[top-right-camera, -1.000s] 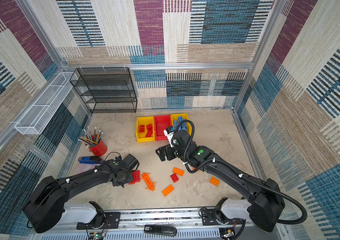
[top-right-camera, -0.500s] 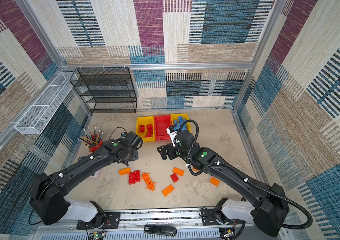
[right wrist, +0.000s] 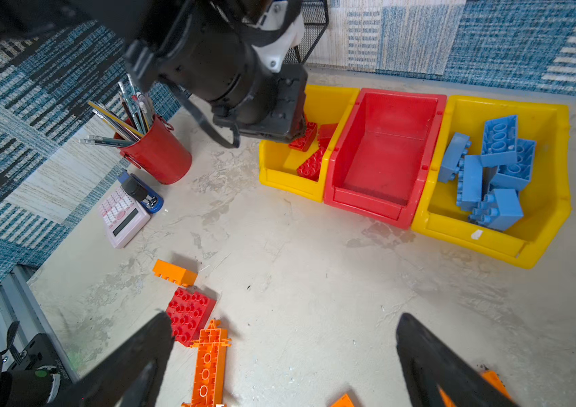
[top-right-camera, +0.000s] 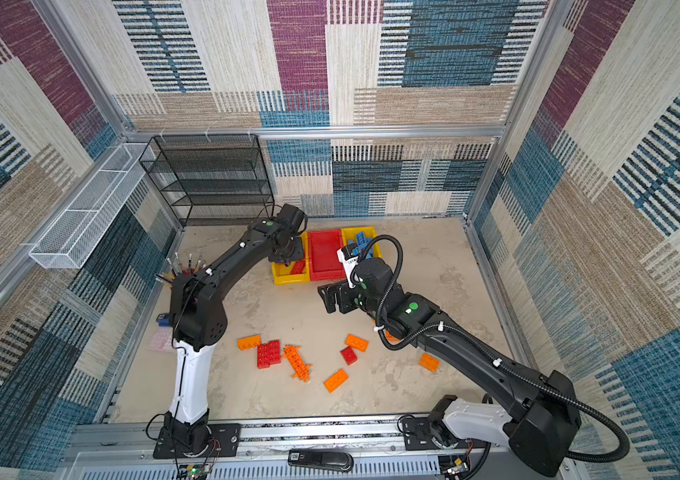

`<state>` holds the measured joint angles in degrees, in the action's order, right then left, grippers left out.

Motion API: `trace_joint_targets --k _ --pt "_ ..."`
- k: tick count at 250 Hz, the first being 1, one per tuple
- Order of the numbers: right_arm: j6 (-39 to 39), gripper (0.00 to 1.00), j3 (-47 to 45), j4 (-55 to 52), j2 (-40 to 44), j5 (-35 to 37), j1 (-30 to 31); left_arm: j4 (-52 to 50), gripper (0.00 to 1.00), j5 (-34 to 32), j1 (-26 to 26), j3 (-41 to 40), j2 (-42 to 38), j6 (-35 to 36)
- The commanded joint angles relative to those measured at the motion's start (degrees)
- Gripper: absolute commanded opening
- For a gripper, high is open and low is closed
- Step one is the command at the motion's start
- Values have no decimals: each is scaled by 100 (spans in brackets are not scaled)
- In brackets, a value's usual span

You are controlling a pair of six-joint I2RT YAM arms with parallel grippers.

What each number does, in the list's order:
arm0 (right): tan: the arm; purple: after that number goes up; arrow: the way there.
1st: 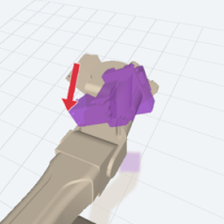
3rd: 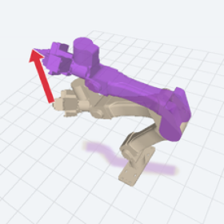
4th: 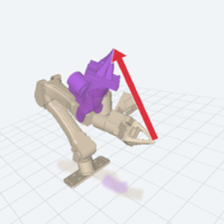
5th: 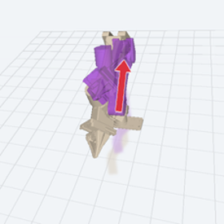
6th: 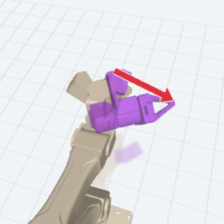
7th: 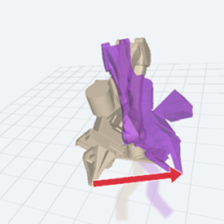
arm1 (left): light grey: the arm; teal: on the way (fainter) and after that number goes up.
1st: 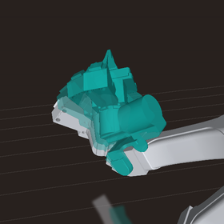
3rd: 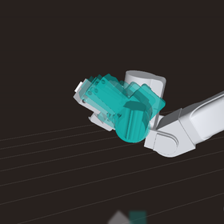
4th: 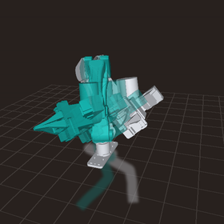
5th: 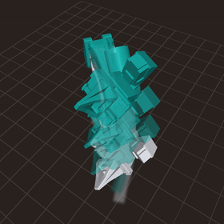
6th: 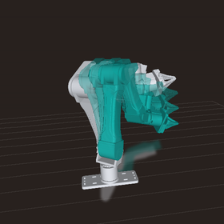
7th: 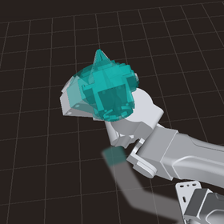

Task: Sort the legos into containers by color
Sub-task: Place the lego in the container.

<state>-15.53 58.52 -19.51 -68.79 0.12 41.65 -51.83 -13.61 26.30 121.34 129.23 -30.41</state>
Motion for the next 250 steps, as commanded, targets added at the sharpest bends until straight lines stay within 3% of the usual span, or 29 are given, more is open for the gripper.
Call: trace_joint_targets --k 1,46,96,153,250 --pt "40 99 130 138 -111 -56 -16 -615 23 278 -113 725 529 340" --pt "146 99 257 80 -230 -7 -82 -571 58 385 -219 1053 831 415" --pt "92 99 296 83 -309 -80 -137 -559 73 428 -249 1065 715 441" --pt "33 99 213 120 -200 -309 -131 -318 78 620 -245 208 -161 279" --pt "-89 99 151 126 -130 -716 -127 794 78 453 15 -3474 -3244 -319"
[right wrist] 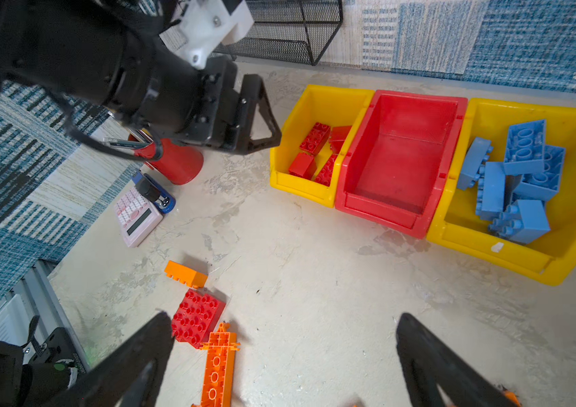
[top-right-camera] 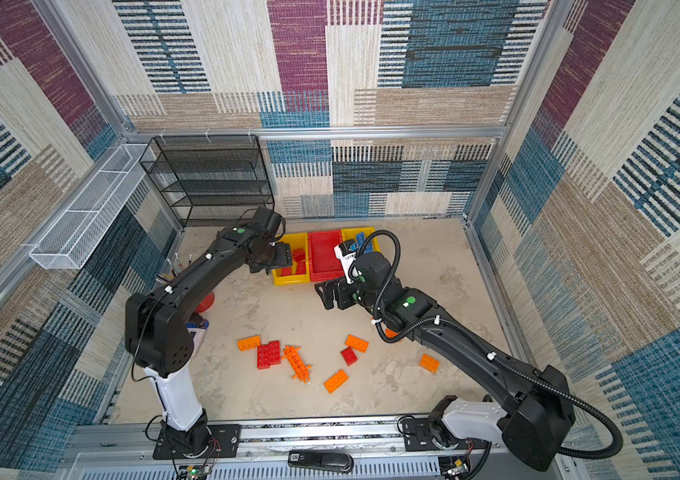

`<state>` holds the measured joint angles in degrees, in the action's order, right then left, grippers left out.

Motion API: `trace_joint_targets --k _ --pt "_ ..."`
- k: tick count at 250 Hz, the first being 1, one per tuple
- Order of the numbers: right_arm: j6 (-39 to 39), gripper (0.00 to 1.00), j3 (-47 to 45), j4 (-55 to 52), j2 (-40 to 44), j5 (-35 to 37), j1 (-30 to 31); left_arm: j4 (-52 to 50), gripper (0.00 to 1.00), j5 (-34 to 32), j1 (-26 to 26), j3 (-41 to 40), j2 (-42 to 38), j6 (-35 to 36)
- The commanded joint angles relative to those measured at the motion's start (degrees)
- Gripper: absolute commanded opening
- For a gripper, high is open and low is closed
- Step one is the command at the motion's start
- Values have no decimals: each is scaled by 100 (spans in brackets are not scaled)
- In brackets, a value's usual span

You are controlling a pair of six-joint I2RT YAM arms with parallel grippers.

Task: Sort the legos into containers by color
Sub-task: Place the lego in the container, then pick up the lego from the middle-left of the table.

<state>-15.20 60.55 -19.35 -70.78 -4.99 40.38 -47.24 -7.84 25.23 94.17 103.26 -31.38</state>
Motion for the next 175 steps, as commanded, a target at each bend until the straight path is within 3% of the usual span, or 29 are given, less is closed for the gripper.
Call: trace_joint_targets --k 1,100,175 --pt "-123 99 -52 109 71 -209 2 332 78 -132 131 -794 -675 -226" --pt "-365 99 -396 170 225 -446 145 171 76 -483 1303 -3881 -3396 -1561" --pt "-442 99 -450 90 421 -362 231 112 73 -640 1980 -5094 -3918 -2378"
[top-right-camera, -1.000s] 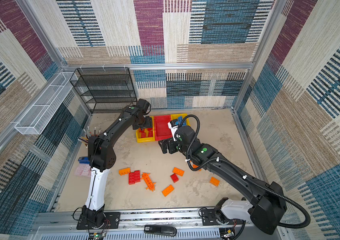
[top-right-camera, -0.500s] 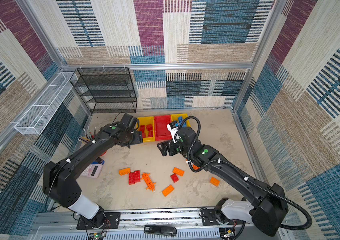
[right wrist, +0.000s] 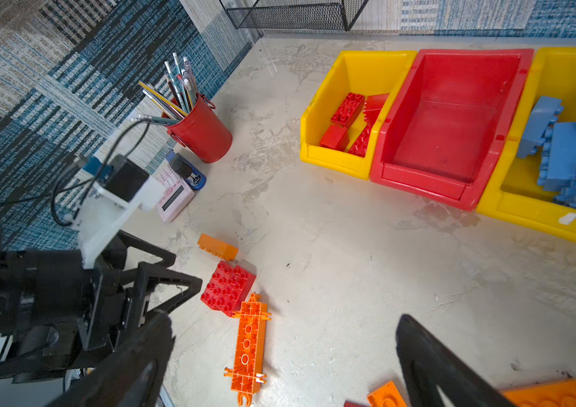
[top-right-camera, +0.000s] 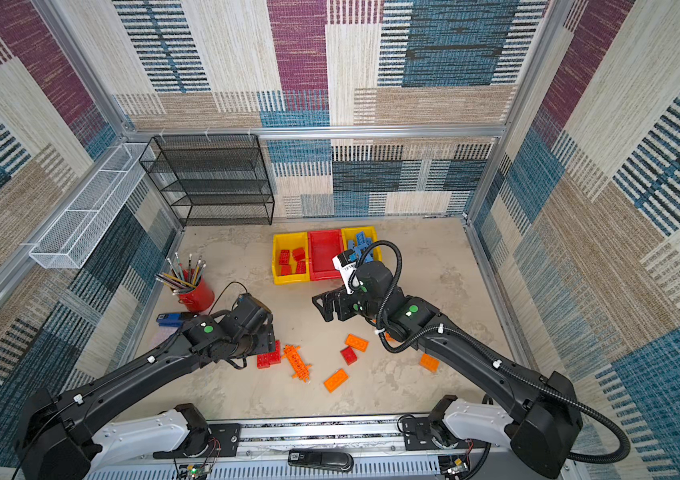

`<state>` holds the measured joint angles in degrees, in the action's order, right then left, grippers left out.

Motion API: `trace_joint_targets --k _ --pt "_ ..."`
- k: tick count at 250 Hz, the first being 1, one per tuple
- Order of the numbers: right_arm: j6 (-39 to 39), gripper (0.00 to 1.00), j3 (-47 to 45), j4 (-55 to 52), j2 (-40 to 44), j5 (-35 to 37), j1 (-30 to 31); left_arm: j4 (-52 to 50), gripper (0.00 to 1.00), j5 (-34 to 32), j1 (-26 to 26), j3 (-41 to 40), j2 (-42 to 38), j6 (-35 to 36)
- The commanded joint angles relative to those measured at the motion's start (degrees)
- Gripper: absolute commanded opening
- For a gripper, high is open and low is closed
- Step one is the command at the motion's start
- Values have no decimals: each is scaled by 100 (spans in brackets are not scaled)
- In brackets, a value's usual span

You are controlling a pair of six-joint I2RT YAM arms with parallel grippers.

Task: Sort the legos into containers by color
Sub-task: Pick up the lego from the middle-left of the table.

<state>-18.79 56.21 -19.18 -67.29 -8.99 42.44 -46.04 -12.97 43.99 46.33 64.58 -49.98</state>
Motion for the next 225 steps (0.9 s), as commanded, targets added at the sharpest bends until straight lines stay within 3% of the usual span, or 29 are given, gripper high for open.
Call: trace_joint_targets --k 1,112,225 --pt "-83 99 -14 72 73 38 27 -1 73 -127 108 -326 -50 -524" --pt "-196 99 -27 -13 161 91 72 767 72 172 172 -869 724 -540" --pt "-206 99 66 0 3 95 84 823 72 -124 163 -922 1181 -430"
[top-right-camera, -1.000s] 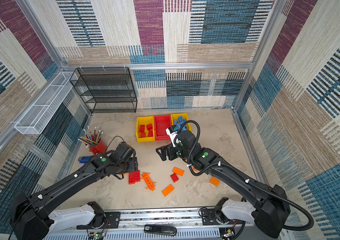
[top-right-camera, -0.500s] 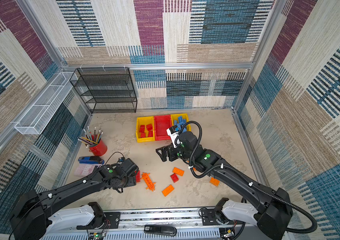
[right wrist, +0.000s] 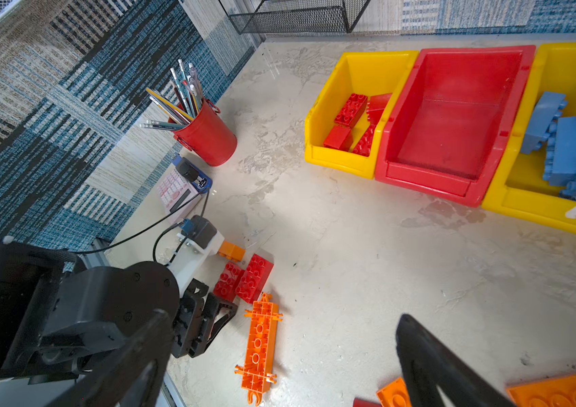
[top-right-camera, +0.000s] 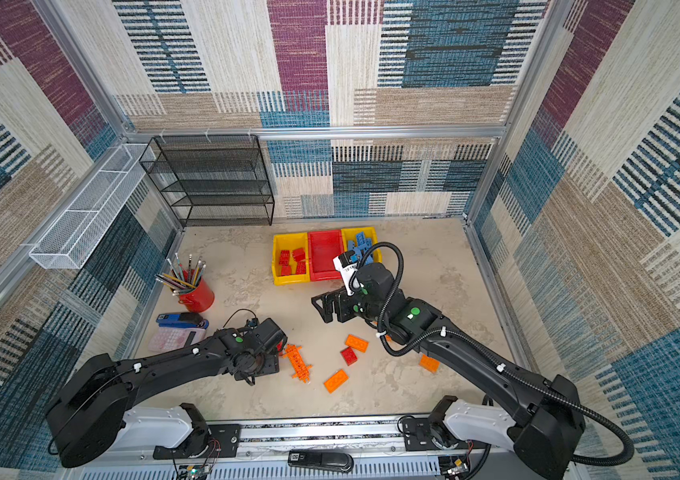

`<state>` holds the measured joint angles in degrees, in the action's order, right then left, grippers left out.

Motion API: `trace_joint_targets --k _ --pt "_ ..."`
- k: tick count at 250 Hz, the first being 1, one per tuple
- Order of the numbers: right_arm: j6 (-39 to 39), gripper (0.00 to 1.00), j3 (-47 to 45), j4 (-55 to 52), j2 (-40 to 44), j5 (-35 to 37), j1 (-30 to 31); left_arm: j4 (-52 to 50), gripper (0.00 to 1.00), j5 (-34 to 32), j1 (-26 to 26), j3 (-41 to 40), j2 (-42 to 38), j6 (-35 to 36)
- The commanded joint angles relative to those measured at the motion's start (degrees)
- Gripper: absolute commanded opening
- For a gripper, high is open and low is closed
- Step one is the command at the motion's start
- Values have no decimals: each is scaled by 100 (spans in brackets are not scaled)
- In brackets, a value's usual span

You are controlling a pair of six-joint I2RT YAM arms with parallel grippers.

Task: Sort the legos into containers by color
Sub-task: Pick up the lego from the middle-left of the table.

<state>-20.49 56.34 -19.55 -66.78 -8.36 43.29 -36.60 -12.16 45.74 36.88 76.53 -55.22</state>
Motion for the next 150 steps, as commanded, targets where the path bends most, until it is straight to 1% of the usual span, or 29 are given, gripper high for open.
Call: trace_joint_targets --k 1,52,96,128,150 --pt "-35 99 53 38 -46 30 1 -120 72 -206 -12 22 -15 97" --pt "-26 99 102 30 -108 45 12 -227 72 -439 -38 162 2 204" --pt "27 99 192 -63 -125 122 13 -33 70 -401 -280 223 158 468" --pt "35 99 246 -80 -150 142 13 156 60 -290 -473 292 307 646" --pt "44 99 259 -87 -168 159 6 207 44 -230 -531 345 361 696"
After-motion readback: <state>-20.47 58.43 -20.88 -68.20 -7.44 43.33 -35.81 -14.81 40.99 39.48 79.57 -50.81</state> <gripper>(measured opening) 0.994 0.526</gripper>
